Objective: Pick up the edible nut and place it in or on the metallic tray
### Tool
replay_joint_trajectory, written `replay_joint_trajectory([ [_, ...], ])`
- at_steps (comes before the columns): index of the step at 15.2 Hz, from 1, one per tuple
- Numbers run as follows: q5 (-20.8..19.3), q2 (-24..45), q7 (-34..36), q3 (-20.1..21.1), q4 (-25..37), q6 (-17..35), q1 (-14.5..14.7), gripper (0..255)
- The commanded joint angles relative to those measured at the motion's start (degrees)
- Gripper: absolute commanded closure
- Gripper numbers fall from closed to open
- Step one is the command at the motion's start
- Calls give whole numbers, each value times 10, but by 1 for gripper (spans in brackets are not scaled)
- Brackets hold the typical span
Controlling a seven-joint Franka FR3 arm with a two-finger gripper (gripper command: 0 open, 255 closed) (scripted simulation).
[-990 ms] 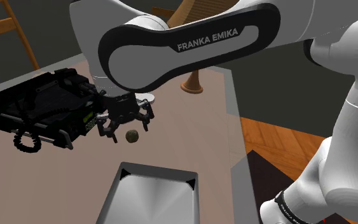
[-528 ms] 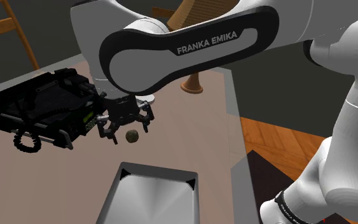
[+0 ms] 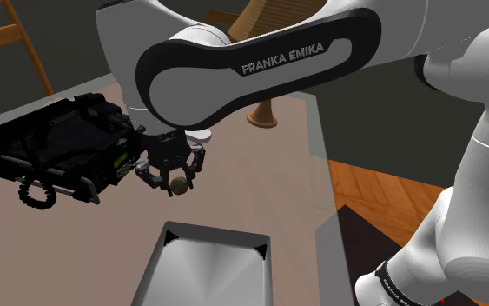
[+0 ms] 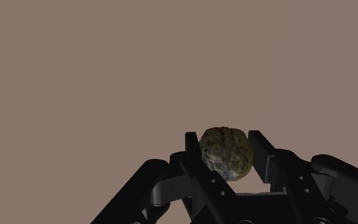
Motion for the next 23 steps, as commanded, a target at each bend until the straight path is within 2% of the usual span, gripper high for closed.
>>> replay_joint_trajectory([
  [1, 0, 0, 0, 0, 0, 0, 0, 255],
  [11, 9, -14, -9, 4, 52, -63, 1, 255],
  [23, 11, -14, -16, 7, 144, -155, 8, 255],
])
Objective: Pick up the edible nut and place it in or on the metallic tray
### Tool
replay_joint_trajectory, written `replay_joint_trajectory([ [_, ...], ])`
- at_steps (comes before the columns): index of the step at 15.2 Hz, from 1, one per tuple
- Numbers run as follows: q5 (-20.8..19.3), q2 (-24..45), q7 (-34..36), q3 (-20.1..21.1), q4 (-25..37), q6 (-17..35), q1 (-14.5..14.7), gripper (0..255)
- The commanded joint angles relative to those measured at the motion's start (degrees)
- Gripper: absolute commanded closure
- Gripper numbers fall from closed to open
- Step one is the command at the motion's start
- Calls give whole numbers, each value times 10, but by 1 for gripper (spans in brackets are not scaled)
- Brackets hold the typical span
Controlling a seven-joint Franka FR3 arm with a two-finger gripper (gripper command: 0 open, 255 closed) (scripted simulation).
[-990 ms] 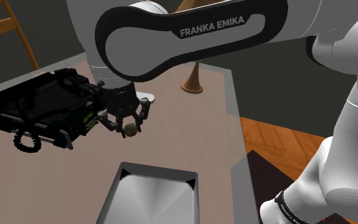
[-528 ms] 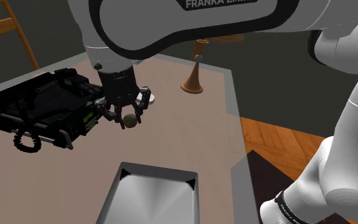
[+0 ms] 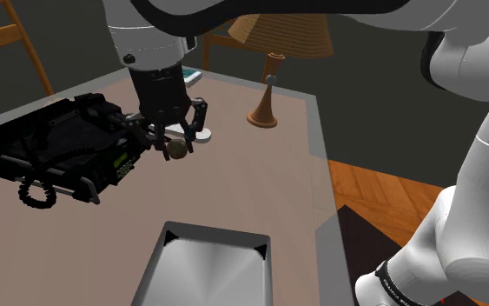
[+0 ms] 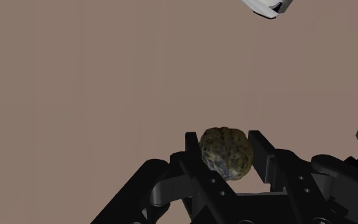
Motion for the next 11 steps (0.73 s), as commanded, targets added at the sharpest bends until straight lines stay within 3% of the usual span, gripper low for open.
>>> replay_joint_trajectory([
  [1, 0, 0, -2, 0, 16, -16, 1, 255],
  [2, 0, 1, -2, 0, 23, -22, 2, 255],
  [11, 68, -114, 67, 40, -111, 9, 25, 255],
])
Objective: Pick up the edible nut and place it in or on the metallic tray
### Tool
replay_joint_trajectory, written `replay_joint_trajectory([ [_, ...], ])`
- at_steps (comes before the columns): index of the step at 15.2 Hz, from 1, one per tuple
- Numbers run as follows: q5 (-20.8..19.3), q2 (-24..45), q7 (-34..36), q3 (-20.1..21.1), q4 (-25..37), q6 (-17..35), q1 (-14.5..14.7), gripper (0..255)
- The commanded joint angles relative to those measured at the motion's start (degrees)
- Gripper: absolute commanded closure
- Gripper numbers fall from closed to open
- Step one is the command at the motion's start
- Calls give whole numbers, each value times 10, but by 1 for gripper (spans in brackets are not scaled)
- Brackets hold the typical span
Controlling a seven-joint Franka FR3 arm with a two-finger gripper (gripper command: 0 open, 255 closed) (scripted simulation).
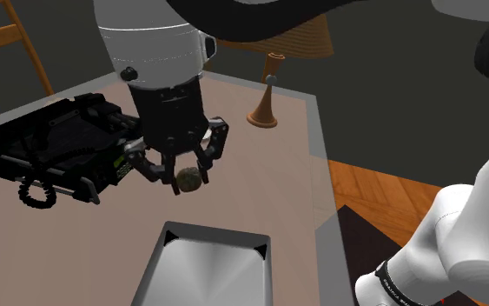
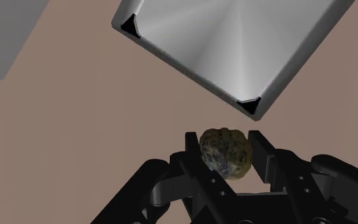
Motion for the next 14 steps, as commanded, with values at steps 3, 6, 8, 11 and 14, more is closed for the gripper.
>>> replay_joint_trajectory([
  [3, 26, -36, 36, 19, -35, 5, 18, 255],
  [6, 46, -60, 64, 35, -58, 7, 34, 255],
  [8, 58, -73, 83, 46, -69, 8, 44, 255],
  [11, 65, -79, 94, 52, -89, 24, 50, 255],
  [14, 65, -79, 94, 52, -112, 47, 50, 255],
])
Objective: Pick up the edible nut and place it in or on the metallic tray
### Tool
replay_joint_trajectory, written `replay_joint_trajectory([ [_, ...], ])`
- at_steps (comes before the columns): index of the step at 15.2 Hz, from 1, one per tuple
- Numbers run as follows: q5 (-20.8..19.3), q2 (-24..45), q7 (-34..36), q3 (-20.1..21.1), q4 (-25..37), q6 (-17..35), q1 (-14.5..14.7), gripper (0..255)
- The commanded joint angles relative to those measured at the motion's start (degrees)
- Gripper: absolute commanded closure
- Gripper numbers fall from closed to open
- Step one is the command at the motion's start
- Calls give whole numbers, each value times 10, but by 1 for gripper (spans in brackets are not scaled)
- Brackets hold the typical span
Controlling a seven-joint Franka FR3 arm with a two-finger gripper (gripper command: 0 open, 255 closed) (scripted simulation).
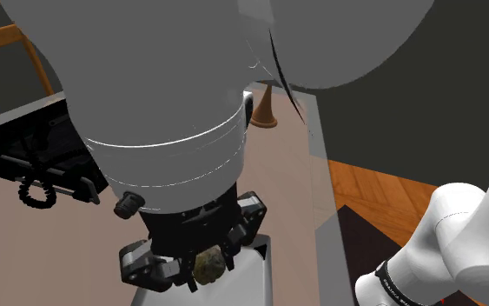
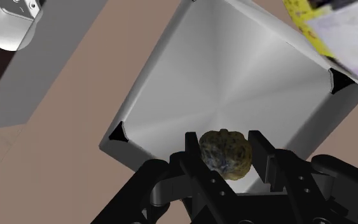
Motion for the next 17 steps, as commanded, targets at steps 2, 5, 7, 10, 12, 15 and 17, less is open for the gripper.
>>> replay_joint_trajectory([
  [2, -1, 1, 0, 0, -22, 23, 0, 255],
  [5, -2, 4, 2, 1, -42, 46, 1, 255],
  [7, -4, 7, 3, 2, -55, 61, 1, 255],
  [10, -5, 10, 4, 3, -68, 76, 2, 255],
  [12, -6, 10, 4, 3, -68, 76, 2, 255],
  [15, -6, 10, 4, 3, -68, 76, 2, 255],
  [17, -5, 10, 4, 3, -68, 76, 2, 255],
])
